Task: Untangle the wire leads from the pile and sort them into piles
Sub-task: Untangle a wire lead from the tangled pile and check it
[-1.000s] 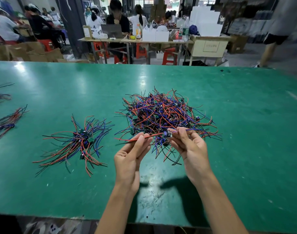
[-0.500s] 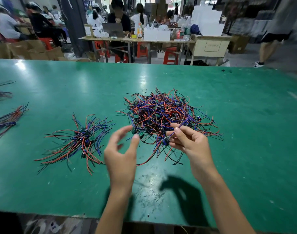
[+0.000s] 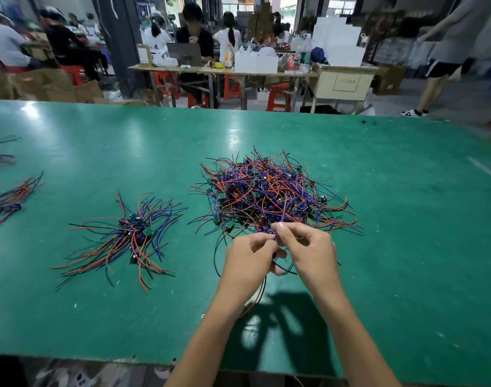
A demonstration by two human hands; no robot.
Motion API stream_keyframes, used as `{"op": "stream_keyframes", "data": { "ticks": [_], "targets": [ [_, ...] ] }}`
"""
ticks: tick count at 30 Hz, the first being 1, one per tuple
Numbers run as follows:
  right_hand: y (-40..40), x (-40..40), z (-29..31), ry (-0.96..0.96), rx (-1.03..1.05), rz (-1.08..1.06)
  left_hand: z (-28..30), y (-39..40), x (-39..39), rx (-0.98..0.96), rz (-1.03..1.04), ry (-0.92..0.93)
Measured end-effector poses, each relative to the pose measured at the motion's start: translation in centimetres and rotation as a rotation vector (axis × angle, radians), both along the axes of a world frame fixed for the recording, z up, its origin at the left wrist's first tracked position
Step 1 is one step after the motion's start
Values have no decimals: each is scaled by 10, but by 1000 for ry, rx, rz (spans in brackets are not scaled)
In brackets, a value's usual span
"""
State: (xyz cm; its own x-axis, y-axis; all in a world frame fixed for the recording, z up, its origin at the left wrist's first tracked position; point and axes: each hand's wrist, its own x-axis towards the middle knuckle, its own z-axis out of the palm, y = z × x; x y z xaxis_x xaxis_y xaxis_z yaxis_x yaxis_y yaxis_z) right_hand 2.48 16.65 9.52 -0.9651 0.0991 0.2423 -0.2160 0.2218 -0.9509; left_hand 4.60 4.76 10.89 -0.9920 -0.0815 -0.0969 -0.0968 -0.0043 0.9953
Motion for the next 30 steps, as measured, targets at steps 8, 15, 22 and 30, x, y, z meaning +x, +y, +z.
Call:
{"op": "stream_keyframes", "data": {
  "ticks": [8, 15, 22, 30],
  "targets": [
    [-8, 0, -9, -65, 9, -40, -9, -3, -1, 101, 56, 15],
    [-21, -4, -2, -227, -289, 80, -11, -2, 2, -11, 90, 119],
    [-24, -21, -7, -267, -396, -65, -16, 0, 6, -110, 13, 160],
    [-21, -43, -14, -302, -377, -231, -31, 3, 14, -156, -51, 104]
  ]
}}
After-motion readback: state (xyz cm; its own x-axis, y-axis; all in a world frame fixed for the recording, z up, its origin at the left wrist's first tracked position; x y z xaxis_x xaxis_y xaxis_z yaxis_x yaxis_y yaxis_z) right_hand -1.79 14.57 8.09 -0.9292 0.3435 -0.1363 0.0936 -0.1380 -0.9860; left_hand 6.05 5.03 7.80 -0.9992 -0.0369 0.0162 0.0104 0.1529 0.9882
